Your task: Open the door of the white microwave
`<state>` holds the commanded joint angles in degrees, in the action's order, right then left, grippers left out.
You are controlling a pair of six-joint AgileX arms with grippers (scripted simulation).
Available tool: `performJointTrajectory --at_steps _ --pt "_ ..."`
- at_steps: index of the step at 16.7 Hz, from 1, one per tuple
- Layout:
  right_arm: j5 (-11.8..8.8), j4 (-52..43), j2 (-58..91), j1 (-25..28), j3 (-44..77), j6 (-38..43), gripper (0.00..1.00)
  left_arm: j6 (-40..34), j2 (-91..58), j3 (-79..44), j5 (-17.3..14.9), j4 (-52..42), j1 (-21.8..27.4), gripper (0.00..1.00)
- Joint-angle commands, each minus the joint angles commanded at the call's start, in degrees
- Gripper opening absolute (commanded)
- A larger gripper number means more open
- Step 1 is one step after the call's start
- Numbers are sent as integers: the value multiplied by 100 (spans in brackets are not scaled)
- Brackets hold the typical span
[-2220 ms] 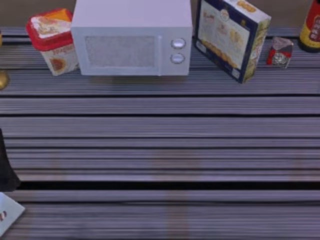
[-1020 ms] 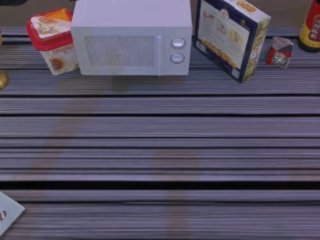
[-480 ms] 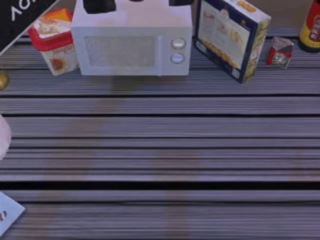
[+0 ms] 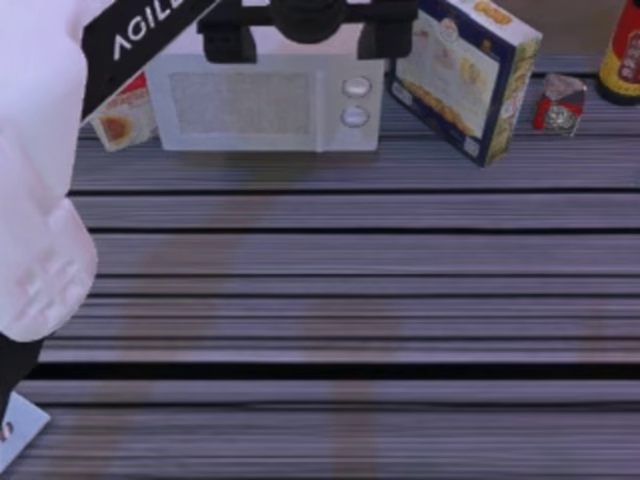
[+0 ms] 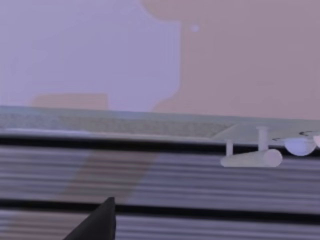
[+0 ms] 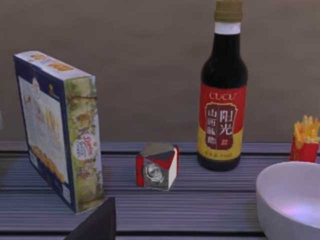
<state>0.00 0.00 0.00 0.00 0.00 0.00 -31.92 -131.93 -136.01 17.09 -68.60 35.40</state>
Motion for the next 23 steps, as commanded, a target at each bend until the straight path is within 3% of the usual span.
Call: performJointTrajectory --at_steps 4,10,15,23 --pt "0 0 0 0 0 0 100 35 -63 45 -19 111 -43 100" --pt "0 0 0 0 0 0 100 243 -633 361 -120 1073 -253 100" --pt "0 0 0 0 0 0 100 264 -690 394 -131 1160 -276 100" --pt "0 0 0 0 0 0 100 264 -690 394 -131 1160 -276 40"
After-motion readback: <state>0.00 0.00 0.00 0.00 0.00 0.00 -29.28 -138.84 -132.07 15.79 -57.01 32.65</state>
